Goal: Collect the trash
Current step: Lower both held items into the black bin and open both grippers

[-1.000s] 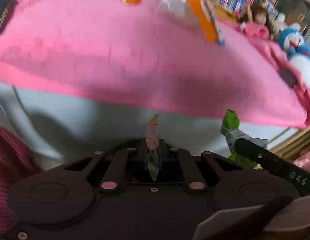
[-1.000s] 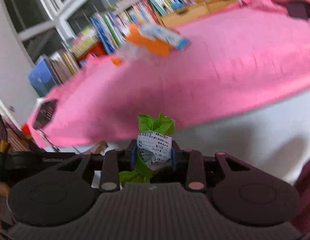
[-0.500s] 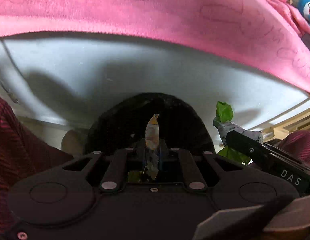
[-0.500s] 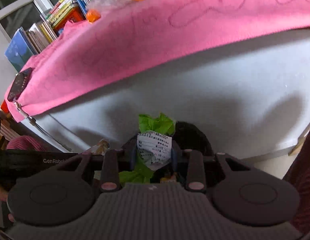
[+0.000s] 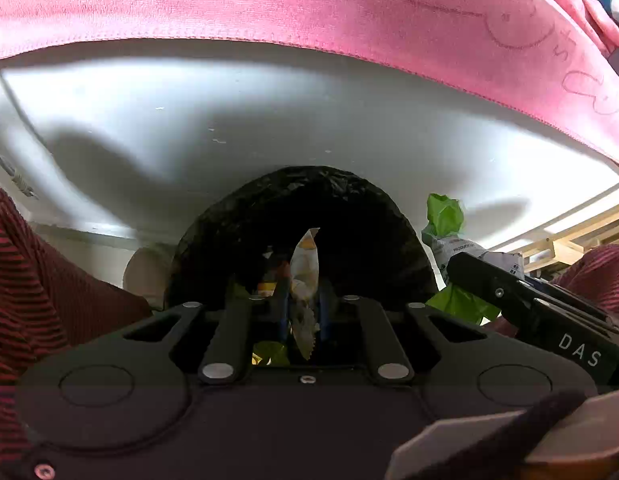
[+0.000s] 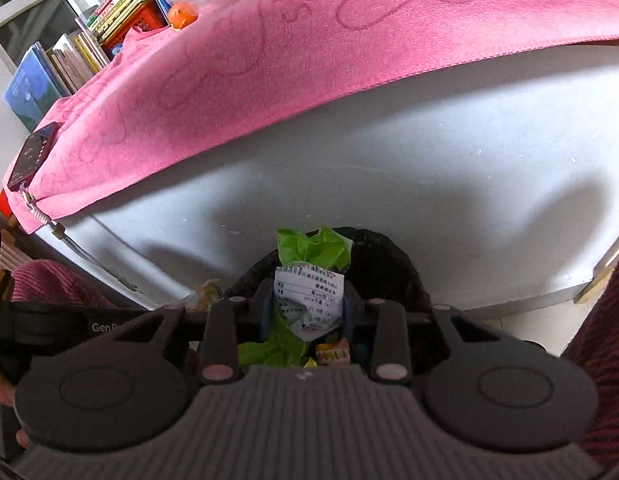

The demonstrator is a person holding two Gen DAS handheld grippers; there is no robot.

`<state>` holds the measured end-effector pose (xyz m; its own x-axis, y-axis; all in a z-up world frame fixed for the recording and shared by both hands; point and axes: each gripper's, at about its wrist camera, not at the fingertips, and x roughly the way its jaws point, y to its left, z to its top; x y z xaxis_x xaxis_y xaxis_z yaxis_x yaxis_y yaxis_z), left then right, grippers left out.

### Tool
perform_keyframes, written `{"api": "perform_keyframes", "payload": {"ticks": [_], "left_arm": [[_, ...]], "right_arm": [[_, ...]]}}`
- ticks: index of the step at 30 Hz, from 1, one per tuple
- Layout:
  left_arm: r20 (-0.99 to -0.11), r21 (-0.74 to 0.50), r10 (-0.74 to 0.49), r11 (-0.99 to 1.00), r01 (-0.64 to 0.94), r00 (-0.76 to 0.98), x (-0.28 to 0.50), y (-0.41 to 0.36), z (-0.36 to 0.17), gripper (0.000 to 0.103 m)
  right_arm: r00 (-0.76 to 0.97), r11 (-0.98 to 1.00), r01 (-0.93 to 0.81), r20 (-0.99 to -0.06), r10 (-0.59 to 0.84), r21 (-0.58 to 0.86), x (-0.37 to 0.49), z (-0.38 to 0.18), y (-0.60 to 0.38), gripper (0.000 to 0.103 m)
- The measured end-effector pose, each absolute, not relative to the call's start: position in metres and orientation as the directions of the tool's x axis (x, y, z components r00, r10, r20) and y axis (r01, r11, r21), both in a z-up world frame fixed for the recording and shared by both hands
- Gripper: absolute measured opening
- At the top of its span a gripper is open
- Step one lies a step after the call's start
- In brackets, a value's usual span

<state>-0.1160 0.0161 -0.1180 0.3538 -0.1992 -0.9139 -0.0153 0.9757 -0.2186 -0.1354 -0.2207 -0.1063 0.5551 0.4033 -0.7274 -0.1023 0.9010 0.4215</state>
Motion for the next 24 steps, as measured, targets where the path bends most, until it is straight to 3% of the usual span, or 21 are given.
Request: {"api": "perform_keyframes", "payload": {"ticks": [3,5,7,11,17,21,24], "left_arm": [[-0.915,-0.217,-0.198,0.976,-0.015,0.352,-0.116,0.015,-0.117,0.023],[-0.915,-0.209,-0.190,0.978,-0.016,0.355,-0.116,0.015,-0.115,0.039],[-0.916,-0.197,-0.178,0.980,-0.016,0.360,-0.116,0.015,-0.115,0.046],[-0.912,-0.181,-0.162,0.983,-0.015,0.376,-0.117,0.014,-0.110,0.057],[-0.895,-0.177,-0.154,0.984,-0.017,0.419,-0.118,0.017,-0.093,0.057],[-0.845,-0.195,-0.170,0.981,0.003,0.507,-0.119,0.020,-0.056,0.059],[-0.783,-0.196,-0.166,0.980,0.016,0.599,-0.118,0.024,-0.027,0.069]], "right_arm": [[0.556,0.901,-0.102,-0.727,0.403,0.422,-0.135,-0.106,-0.221,0.041],[0.557,0.901,-0.100,-0.726,0.403,0.423,-0.135,-0.106,-0.220,0.046],[0.558,0.898,-0.098,-0.723,0.407,0.429,-0.135,-0.107,-0.221,0.060],[0.561,0.897,-0.101,-0.720,0.409,0.431,-0.135,-0.106,-0.222,0.062],[0.590,0.904,-0.130,-0.701,0.400,0.407,-0.136,-0.093,-0.223,0.063],[0.655,0.901,-0.196,-0.632,0.415,0.388,-0.133,-0.062,-0.229,0.066],[0.715,0.902,-0.257,-0.559,0.419,0.347,-0.127,-0.033,-0.233,0.070]]}}
